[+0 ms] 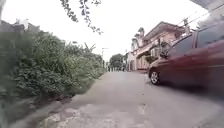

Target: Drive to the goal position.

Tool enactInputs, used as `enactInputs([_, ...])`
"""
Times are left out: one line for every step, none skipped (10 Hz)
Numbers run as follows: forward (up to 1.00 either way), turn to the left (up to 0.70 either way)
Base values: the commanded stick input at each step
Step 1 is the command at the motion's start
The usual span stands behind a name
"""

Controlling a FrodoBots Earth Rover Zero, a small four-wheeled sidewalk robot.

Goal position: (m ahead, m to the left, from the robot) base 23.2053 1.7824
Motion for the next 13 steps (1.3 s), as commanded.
enactInputs([0.7,-0.35])
enactInputs([0.7,-0.31])
enactInputs([0.7,-0.15])
enactInputs([0.7,0.0])
enactInputs([0.7,0.0])
enactInputs([0.7,0.0])
enactInputs([0.7,0.0])
enactInputs([0.7,0.0])
enactInputs([0.7,0.0])
enactInputs([0.7,0.0])
enactInputs([0.7,0.0])
enactInputs([0.7,0.0])
enactInputs([0.7,0.0])
